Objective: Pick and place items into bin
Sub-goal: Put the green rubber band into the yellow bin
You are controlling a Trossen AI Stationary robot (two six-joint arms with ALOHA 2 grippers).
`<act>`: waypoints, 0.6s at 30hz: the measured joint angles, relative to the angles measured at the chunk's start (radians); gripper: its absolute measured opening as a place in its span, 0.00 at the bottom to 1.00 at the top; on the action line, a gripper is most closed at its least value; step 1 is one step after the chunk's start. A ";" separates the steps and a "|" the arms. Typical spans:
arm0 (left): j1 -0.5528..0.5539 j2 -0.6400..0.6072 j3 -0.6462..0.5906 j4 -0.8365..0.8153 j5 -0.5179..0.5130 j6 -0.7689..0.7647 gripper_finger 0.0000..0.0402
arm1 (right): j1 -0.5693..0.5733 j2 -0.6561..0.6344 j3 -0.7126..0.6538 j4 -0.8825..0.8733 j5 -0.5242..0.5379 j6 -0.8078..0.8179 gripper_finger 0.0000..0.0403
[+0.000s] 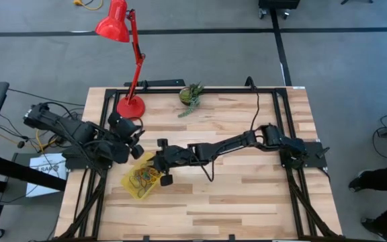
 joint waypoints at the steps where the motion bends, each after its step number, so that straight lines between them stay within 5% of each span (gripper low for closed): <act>1: 0.000 0.010 0.000 0.000 0.001 0.000 0.20 | 0.000 0.000 0.000 -0.007 0.000 0.000 0.23; 11: 0.000 0.082 0.000 0.000 0.008 0.008 0.20 | -0.002 0.000 -0.001 -0.087 -0.039 0.007 0.34; 18: 0.000 0.077 0.000 0.000 0.011 -0.019 0.20 | -0.019 -0.014 -0.001 -0.270 0.090 0.012 0.39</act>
